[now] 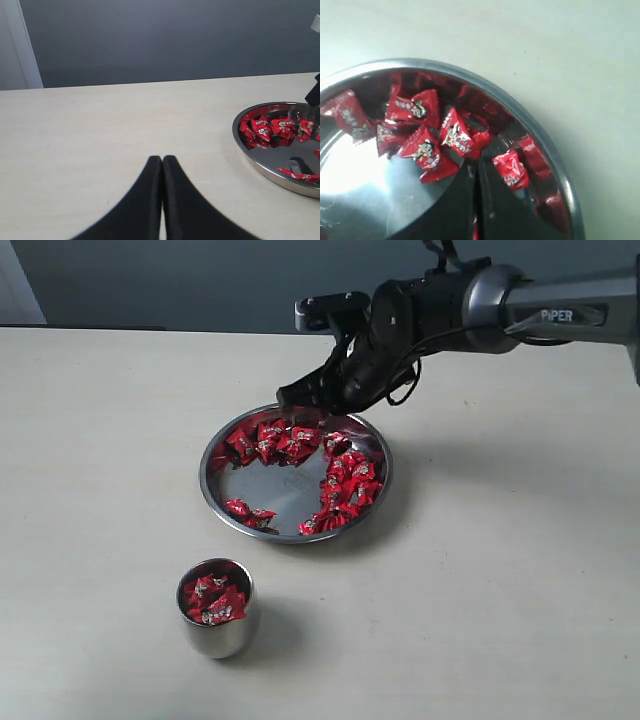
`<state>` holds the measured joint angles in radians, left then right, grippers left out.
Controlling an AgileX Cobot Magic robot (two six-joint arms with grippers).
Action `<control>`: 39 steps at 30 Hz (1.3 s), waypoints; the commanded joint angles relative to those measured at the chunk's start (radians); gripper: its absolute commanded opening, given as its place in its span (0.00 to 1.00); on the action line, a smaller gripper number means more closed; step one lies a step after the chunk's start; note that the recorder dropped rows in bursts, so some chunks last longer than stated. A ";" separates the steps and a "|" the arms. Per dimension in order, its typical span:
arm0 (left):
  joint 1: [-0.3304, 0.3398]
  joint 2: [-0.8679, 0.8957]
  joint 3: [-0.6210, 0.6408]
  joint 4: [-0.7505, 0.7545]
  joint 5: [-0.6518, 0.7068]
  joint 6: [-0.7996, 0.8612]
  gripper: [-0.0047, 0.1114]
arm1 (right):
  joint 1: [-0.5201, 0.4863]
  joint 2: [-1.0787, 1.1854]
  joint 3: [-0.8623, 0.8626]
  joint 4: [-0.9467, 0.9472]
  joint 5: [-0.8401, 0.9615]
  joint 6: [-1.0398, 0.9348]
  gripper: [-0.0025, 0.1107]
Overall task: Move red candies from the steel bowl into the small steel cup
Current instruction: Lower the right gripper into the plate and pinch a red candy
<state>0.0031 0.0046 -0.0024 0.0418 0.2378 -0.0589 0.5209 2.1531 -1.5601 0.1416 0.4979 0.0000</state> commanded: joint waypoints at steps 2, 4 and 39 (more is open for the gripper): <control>0.004 -0.005 0.002 0.002 -0.006 -0.002 0.04 | -0.002 -0.090 -0.001 -0.001 0.054 -0.025 0.02; 0.004 -0.005 0.002 0.002 -0.006 -0.002 0.04 | -0.002 -0.091 -0.001 -0.001 0.075 -0.025 0.02; 0.004 -0.005 0.002 0.002 -0.006 -0.002 0.04 | -0.002 0.102 -0.001 0.089 -0.044 -0.174 0.23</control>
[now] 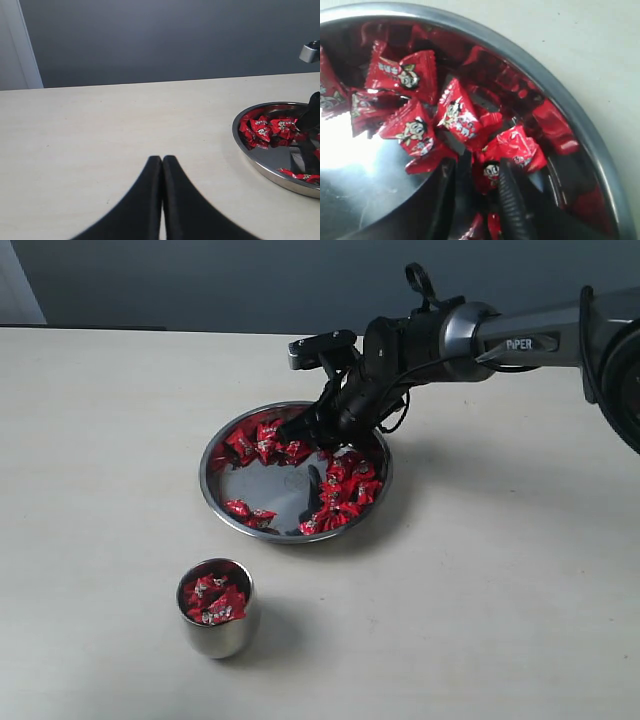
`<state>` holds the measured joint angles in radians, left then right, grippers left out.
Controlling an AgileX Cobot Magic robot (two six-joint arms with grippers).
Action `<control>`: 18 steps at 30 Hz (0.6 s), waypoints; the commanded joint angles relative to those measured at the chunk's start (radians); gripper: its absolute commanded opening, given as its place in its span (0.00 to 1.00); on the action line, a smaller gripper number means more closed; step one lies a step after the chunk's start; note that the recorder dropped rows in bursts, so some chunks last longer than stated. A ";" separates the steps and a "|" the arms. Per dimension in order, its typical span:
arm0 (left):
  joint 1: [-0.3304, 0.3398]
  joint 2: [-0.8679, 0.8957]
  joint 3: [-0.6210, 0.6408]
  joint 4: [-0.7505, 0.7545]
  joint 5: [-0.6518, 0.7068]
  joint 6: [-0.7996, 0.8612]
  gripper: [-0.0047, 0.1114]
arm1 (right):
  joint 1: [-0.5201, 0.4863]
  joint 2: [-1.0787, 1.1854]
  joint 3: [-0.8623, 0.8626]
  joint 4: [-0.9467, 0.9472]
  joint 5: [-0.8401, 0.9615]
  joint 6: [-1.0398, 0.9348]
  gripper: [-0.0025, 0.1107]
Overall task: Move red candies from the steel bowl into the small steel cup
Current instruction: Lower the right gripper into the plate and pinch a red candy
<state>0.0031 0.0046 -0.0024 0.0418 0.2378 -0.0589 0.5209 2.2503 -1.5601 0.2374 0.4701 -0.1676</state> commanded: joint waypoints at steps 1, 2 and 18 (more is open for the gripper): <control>0.004 -0.005 0.002 0.002 -0.006 -0.002 0.04 | -0.002 0.005 -0.001 -0.007 -0.016 -0.007 0.21; 0.004 -0.005 0.002 0.002 -0.006 -0.002 0.04 | -0.002 0.007 -0.001 -0.007 -0.018 -0.007 0.19; 0.004 -0.005 0.002 0.002 -0.006 -0.002 0.04 | -0.002 -0.038 -0.001 0.006 -0.017 -0.007 0.02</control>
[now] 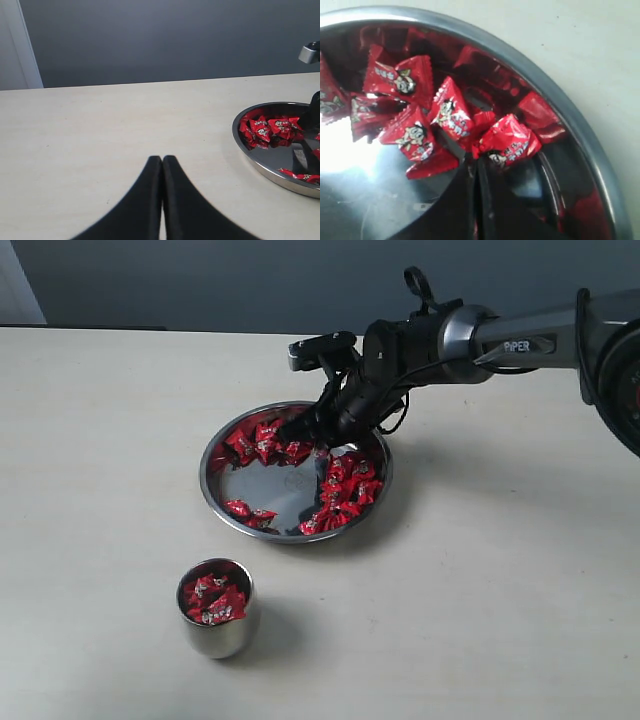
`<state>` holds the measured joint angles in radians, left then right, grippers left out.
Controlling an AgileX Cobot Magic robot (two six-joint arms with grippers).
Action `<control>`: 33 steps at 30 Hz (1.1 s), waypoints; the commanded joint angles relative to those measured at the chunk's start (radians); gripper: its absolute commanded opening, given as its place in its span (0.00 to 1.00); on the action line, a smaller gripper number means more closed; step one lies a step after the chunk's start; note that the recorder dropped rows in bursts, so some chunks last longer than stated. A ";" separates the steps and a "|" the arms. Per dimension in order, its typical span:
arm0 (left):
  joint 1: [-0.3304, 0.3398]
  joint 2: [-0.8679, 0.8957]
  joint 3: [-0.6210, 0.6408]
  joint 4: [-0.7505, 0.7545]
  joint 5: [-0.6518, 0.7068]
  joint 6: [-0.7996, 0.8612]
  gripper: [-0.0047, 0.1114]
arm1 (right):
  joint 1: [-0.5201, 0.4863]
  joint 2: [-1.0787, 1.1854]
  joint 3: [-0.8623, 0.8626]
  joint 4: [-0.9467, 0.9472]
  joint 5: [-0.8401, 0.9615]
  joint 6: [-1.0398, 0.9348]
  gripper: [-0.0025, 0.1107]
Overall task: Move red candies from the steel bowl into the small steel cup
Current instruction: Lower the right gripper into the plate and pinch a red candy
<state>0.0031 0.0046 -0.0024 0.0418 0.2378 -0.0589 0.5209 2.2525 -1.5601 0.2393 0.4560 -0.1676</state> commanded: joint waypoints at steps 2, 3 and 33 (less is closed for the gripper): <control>0.004 -0.005 0.002 0.002 -0.006 -0.002 0.04 | -0.002 -0.061 -0.001 0.005 -0.001 -0.007 0.02; 0.004 -0.005 0.002 0.002 -0.006 -0.002 0.04 | -0.002 -0.077 -0.001 0.005 0.007 -0.007 0.02; 0.004 -0.005 0.002 0.002 -0.006 -0.002 0.04 | -0.002 0.020 -0.001 0.006 -0.049 -0.007 0.38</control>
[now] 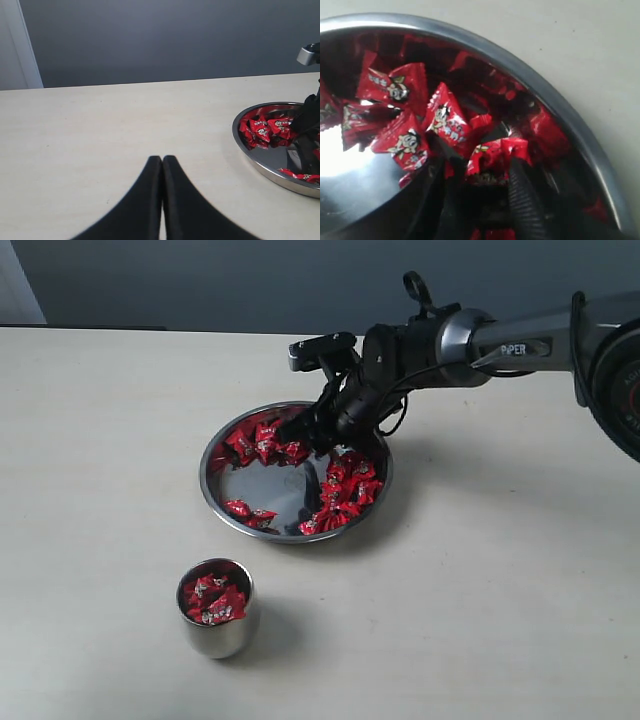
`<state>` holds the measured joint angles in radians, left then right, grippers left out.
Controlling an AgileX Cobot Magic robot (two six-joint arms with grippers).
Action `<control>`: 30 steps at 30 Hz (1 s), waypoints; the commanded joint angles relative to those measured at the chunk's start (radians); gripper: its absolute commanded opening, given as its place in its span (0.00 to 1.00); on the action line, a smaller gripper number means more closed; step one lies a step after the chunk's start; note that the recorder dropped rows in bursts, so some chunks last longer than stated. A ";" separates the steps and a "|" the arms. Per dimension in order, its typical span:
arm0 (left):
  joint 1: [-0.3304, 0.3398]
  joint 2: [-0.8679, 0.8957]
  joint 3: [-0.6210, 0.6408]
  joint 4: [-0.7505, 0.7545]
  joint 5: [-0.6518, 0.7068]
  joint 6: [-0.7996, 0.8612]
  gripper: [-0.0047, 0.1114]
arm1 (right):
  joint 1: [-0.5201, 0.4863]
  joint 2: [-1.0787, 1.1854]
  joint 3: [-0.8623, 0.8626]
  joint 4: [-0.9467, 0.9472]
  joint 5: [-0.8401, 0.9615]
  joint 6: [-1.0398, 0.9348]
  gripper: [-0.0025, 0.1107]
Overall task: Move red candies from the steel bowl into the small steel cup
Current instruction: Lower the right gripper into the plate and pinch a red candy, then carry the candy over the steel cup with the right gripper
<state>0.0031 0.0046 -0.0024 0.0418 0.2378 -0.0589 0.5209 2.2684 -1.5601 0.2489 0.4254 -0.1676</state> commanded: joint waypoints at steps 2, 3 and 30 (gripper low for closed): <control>0.004 -0.005 0.002 0.002 -0.006 -0.002 0.04 | -0.002 0.008 -0.001 -0.004 -0.021 -0.007 0.38; 0.004 -0.005 0.002 0.002 -0.006 -0.002 0.04 | -0.002 0.010 -0.001 -0.012 -0.021 -0.007 0.36; 0.004 -0.005 0.002 0.002 -0.006 -0.002 0.04 | -0.002 -0.129 -0.001 0.004 0.130 -0.007 0.02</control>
<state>0.0031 0.0046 -0.0024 0.0418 0.2378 -0.0589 0.5209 2.1818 -1.5601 0.2431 0.4896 -0.1676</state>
